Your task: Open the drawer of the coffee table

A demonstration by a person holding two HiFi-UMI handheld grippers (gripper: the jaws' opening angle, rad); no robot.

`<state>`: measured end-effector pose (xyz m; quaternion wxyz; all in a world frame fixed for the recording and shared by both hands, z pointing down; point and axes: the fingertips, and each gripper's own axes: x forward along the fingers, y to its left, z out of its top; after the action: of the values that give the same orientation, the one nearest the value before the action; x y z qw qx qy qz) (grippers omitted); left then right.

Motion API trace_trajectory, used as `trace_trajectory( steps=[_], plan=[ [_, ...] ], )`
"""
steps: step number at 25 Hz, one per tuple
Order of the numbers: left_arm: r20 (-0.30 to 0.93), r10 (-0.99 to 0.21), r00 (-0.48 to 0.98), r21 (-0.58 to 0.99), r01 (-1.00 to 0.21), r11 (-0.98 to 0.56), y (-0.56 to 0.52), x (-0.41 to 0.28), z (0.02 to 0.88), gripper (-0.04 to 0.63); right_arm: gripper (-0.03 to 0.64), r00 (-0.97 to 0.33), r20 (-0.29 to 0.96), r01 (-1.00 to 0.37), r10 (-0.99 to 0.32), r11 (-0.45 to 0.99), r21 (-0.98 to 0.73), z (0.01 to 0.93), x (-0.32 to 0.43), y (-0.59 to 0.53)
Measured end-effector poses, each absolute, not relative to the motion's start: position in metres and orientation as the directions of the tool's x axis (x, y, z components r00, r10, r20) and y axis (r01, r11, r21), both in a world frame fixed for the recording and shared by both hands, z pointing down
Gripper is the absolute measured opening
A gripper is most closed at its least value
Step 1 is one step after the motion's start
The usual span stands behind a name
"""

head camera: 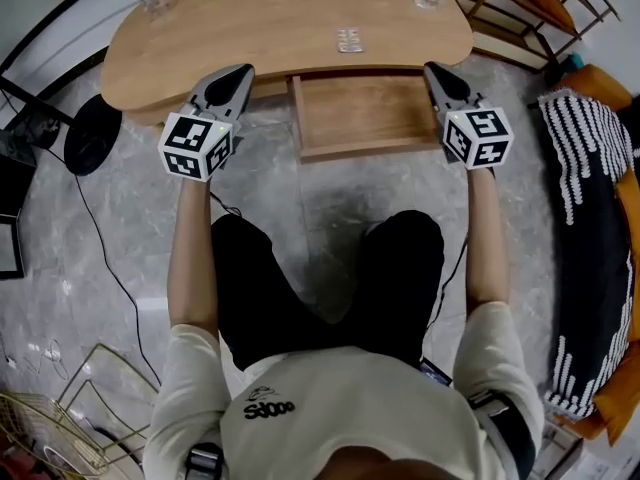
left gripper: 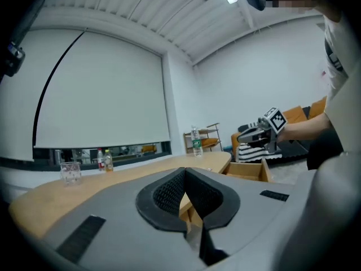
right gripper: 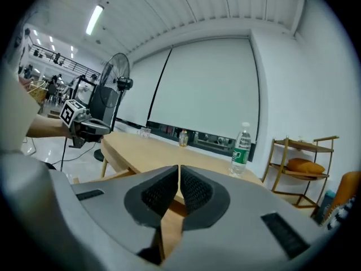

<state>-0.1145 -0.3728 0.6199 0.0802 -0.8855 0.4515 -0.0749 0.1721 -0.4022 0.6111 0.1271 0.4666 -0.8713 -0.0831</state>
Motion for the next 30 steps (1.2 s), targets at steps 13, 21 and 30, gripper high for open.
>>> trace_trajectory(
  steps=[13,21,30],
  plan=[
    [0.111,-0.860,0.497,-0.151,-0.847,-0.509,-0.436,-0.098,0.617,0.018,0.006,-0.547,0.148,-0.769,-0.824,0.565,0.300,0.592,0.159,-0.453],
    [0.152,-0.866,0.477,-0.133,-0.858,-0.496,-0.455,-0.085,0.459,0.018,0.006,-0.508,0.205,-0.761,-0.837,0.547,0.348,0.434,0.178,-0.480],
    [0.203,-0.865,0.460,-0.142,-0.860,-0.491,-0.421,-0.101,0.270,0.018,0.006,-0.517,0.246,-0.743,-0.820,0.572,0.346,0.248,0.162,-0.460]
  ],
)
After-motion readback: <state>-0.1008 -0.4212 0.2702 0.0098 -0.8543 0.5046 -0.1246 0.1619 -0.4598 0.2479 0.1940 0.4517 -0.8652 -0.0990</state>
